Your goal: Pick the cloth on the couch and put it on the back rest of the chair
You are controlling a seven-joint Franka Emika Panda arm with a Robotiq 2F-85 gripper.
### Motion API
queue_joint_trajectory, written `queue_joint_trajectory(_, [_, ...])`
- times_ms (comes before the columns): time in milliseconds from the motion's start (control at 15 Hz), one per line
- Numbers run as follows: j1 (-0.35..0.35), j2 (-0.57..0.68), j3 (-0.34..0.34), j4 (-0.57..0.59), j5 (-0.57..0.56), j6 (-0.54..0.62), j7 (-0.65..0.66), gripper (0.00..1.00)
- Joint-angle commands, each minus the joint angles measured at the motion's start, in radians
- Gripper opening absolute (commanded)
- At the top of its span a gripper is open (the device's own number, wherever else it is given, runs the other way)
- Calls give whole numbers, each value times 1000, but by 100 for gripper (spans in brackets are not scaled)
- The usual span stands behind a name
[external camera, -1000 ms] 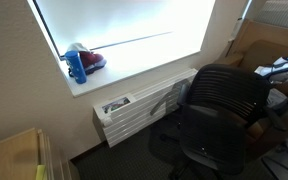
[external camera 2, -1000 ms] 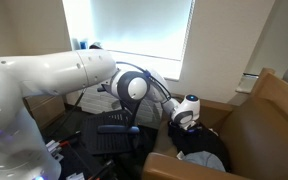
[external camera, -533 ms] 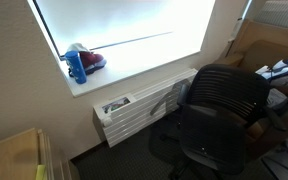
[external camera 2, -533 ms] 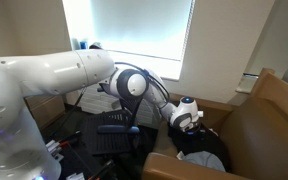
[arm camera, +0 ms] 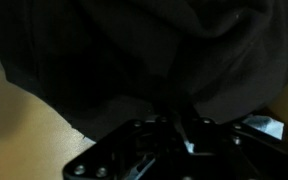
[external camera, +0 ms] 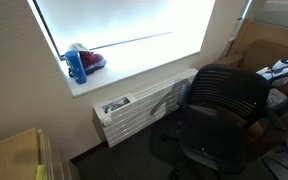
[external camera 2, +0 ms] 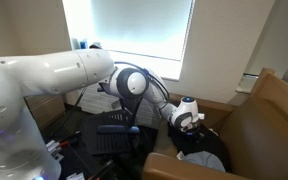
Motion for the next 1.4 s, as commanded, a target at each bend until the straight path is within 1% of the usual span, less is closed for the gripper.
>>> queue_joint_trajectory(0, [-13,0,10,26,-40,-76,42,0])
queue_joint_trajectory(67, [-22,0,22,40,-44,-115,33,0])
queue_joint_trajectory(133, [-41,-1,50,71,-46,-182,-4,0])
queue_joint_trajectory(200, [-55,-5,74,95,-49,-224,-26,1])
queue_joint_trajectory(333, [-80,-12,118,161,-47,-273,-65,1])
queue_joint_trajectory(400, [-75,-40,122,155,-14,-270,-111,1])
queue_joint_trajectory(467, [-79,-68,138,152,-11,-259,-150,1])
queue_joint_trajectory(733, [-85,-233,176,74,-2,-167,-285,1])
queue_joint_trajectory(1000, [-91,-386,204,10,17,-81,-362,1])
queue_joint_trajectory(1133, [-91,-467,220,-43,26,-39,-401,1])
queue_joint_trajectory(1333, [-84,-595,243,-152,33,29,-448,1])
